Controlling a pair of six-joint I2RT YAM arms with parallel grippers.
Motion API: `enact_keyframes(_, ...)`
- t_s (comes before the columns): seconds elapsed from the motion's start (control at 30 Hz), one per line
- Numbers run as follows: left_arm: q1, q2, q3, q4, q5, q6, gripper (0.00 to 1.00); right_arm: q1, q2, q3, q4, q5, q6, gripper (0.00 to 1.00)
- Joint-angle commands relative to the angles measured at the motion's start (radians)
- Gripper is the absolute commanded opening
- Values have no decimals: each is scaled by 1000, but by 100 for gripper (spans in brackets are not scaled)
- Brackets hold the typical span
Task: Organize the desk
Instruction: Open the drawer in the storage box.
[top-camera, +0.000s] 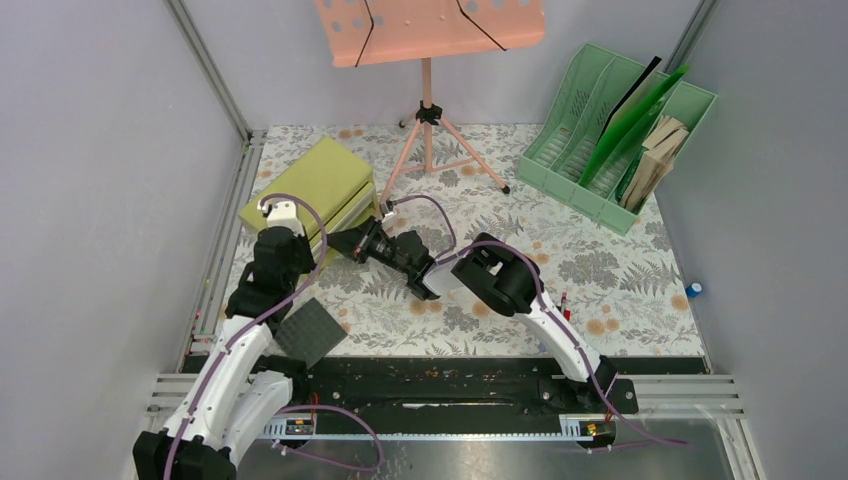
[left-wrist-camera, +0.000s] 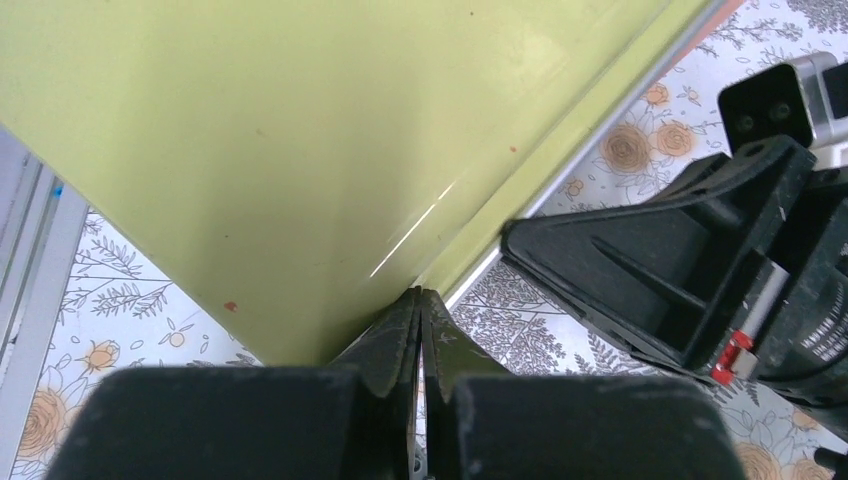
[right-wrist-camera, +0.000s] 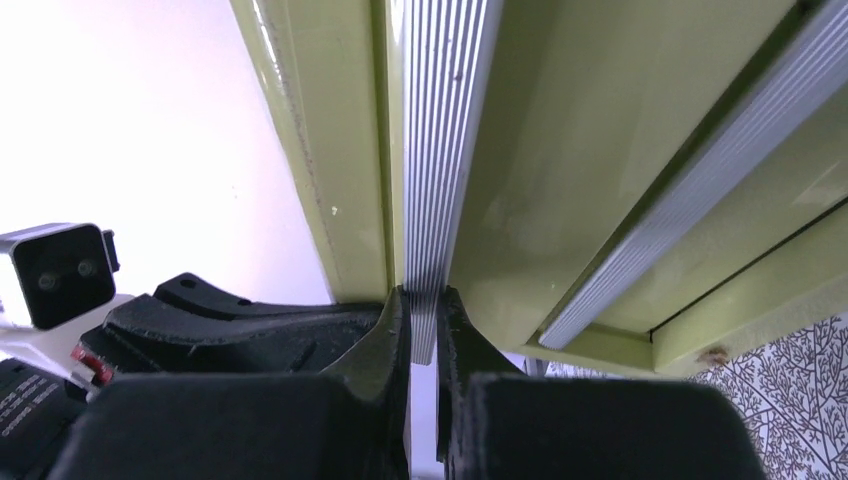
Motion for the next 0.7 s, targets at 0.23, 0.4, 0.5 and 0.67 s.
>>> enact_keyframes(0.23, 65, -20, -5, 118, -113, 44, 0, -3, -77, -40, 43, -25, -50, 0)
enact_keyframes(0.4, 70, -43, -37, 140, -129, 37, 0, -2, -90, -61, 48, -28, -55, 0)
enact_keyframes(0.5, 73, -53, -62, 136, -161, 33, 0, -3, -97, -77, 53, -30, -52, 0)
enact_keyframes(0.67, 72, -64, -67, 132, -199, 32, 0, 0, -111, -114, 75, -23, -39, 0)
